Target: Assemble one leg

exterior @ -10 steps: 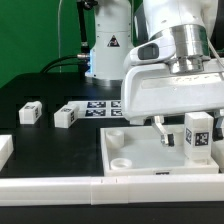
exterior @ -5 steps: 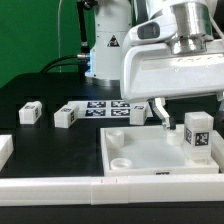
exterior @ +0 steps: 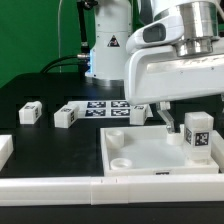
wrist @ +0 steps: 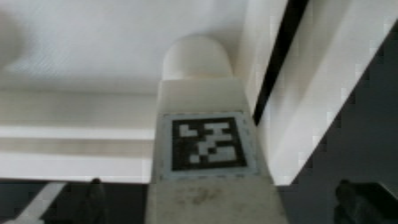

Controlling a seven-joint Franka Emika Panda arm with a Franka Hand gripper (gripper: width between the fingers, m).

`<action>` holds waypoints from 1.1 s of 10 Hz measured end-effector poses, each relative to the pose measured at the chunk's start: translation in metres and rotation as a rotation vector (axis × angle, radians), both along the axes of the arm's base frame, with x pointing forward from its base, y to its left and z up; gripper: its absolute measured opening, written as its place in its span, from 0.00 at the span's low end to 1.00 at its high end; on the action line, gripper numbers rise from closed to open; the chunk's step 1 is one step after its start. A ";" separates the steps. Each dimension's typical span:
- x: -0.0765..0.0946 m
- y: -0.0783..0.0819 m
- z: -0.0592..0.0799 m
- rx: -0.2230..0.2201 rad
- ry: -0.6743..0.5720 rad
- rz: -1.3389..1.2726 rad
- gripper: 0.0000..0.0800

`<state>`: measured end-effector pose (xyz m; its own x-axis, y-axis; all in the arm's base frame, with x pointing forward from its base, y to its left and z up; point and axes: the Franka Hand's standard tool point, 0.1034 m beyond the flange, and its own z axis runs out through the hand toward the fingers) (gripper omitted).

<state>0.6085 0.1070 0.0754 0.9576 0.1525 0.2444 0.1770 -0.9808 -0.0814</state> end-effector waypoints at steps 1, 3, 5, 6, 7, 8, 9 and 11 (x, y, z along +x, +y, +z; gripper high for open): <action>0.003 0.000 0.002 0.003 0.086 0.008 0.81; 0.001 -0.002 0.002 0.005 0.261 0.027 0.81; 0.007 -0.008 -0.001 0.006 0.244 0.021 0.81; 0.005 -0.009 -0.003 0.005 0.245 0.019 0.76; 0.005 -0.009 -0.003 0.006 0.245 0.019 0.76; 0.005 -0.009 -0.003 0.006 0.245 0.018 0.54; 0.005 -0.009 -0.003 0.006 0.245 0.018 0.54; 0.005 -0.009 -0.003 0.006 0.246 0.015 0.36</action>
Offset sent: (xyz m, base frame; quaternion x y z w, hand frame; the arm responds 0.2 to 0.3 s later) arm 0.0077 -0.0108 -0.0012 0.0025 -0.0858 -0.0152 0.9962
